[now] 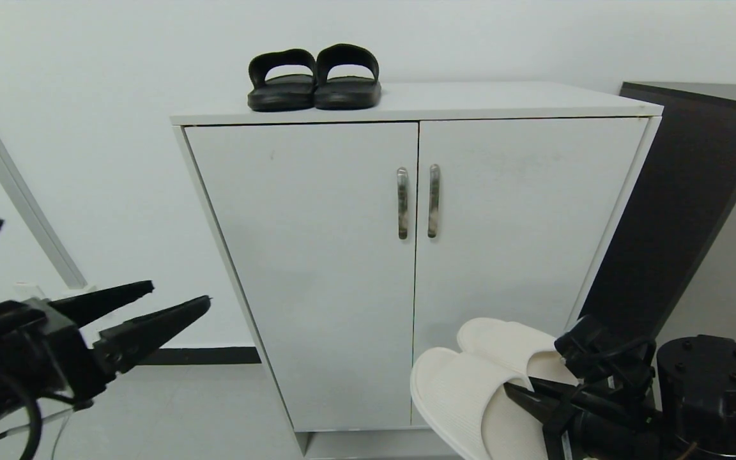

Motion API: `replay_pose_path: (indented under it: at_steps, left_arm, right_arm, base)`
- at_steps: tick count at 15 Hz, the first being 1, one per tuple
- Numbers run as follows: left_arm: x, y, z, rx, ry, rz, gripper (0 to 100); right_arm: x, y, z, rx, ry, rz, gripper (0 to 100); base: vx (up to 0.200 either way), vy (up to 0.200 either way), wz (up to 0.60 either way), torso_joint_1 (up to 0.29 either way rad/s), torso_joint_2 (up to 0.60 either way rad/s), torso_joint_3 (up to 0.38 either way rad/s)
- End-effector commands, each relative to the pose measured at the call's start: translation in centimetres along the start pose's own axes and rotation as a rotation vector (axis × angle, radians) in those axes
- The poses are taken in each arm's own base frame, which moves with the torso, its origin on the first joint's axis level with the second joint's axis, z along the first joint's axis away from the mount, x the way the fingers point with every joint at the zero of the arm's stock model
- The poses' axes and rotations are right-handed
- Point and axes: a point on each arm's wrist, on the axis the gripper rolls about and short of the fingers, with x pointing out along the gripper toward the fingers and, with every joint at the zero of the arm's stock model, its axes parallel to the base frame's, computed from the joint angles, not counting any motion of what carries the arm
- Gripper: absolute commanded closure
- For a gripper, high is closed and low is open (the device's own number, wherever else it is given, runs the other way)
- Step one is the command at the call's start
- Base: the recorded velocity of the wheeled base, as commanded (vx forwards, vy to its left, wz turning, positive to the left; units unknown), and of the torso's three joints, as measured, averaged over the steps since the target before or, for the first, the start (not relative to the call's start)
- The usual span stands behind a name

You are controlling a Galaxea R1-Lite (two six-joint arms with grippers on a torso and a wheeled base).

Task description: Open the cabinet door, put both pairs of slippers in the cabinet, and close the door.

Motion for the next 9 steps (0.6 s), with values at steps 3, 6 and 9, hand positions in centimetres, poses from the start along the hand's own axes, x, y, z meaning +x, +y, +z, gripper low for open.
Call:
replay_pose_path:
  at_steps: [3,6,9]
  left_arm:
    - [4.8,-0.1,0.4,-0.081,0.001,-0.101,0]
    - [7.6,-1.8,0.5,-0.066,-0.028,-0.222,0]
    - [9.6,-4.9,2.5,-0.132,-0.051,-0.369,0]
  right_arm:
    - [0.1,0.0,-0.1,-0.001,0.005,0.004,100]
    - [0.1,0.1,-0.1,-0.001,0.006,0.005,100]
    - [0.1,0.1,-0.1,-0.001,0.008,0.008,100]
  base:
    - [0.000,0.000,0.00,0.000,0.00,0.000]
    - [0.000,0.000,0.00,0.000,0.00,0.000]
    - [0.000,0.000,0.00,0.000,0.00,0.000]
